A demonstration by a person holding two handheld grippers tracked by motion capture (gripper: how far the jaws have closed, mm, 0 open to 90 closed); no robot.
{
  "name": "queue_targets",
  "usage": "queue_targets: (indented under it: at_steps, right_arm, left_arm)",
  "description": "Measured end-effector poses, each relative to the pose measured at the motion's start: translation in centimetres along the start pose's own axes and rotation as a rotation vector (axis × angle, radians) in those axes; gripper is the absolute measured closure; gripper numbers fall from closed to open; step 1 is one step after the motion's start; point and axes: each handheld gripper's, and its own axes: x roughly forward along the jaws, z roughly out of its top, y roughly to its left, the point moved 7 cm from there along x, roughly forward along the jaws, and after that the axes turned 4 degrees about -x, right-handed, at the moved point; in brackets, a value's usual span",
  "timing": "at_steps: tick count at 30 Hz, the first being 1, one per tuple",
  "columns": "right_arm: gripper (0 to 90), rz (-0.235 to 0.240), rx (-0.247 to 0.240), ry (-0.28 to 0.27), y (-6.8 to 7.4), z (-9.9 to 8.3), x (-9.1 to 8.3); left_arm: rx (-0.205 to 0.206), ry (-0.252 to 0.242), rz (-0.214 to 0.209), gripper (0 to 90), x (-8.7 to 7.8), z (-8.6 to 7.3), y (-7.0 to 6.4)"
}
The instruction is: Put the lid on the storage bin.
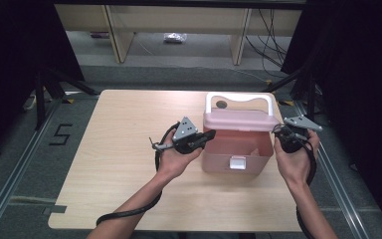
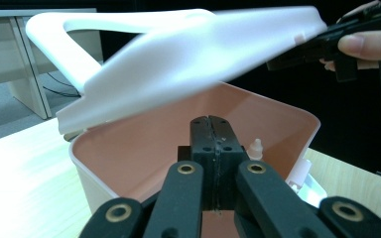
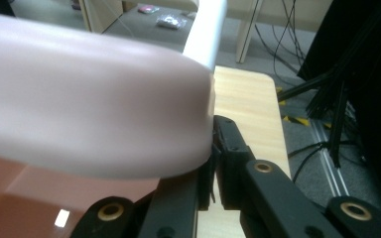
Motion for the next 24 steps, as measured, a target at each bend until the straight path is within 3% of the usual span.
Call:
queue_targets:
  at_steps: [1, 5, 8, 10, 11, 13, 14, 16, 17, 19, 21, 24]
  right_arm:
    - [87.5, 0.003, -0.025, -0.001, -0.2, -0.1, 0.1]
    - [86.3, 0.022, 0.010, 0.034, 0.2, -1.1, -0.1]
    - [86.3, 0.039, -0.015, 0.047, -0.1, -1.7, -0.3]
    - [86.5, 0.044, -0.007, 0.055, -0.2, -2.0, -0.6]
    - [86.7, 0.025, -0.004, 0.058, -0.3, -2.2, -0.7]
    - [88.6, 0.033, 0.027, 0.076, -0.5, -2.7, -1.3]
    - [89.9, 0.037, -0.003, 0.063, -0.8, -2.8, -1.2]
    - [90.0, 0.037, 0.000, 0.090, -1.2, -3.3, -1.6]
    - [90.0, 0.021, 0.046, 0.092, -1.1, -3.6, -1.8]
    - [90.0, 0.027, 0.019, 0.083, -1.8, -3.9, -1.8]
    - [90.0, 0.018, 0.046, 0.080, -2.0, -4.3, -2.0]
    - [90.0, 0.030, 0.045, 0.081, -2.4, -4.8, -2.2]
  left_arm:
    - [-0.002, -0.003, 0.000, 90.0, 0.0, 0.0, 0.0]
    - [-0.003, -0.002, -0.001, 90.0, -0.2, 0.0, -0.1]
    - [-0.003, 0.004, -0.001, 90.0, -0.2, -0.2, -0.1]
    - [-0.002, 0.004, -0.005, 90.0, -0.2, -0.3, -0.2]
    - [-0.002, -0.001, -0.011, 90.0, -0.2, -0.3, -0.2]
    - [0.001, 0.010, -0.002, 90.0, -0.3, -0.4, -0.1]
    - [0.003, 0.011, -0.003, 90.0, -0.3, -0.4, -0.1]
    - [0.003, 0.013, -0.003, 90.0, -0.4, -0.5, -0.1]
    - [-0.002, 0.016, -0.005, 90.0, -0.4, -0.6, -0.2]
    - [-0.004, 0.017, -0.003, 90.0, -0.3, -0.8, -0.2]
    - [-0.003, 0.022, -0.007, 90.0, -0.4, -1.0, -0.3]
    - [-0.006, 0.032, -0.009, 90.0, -0.4, -1.4, -0.5]
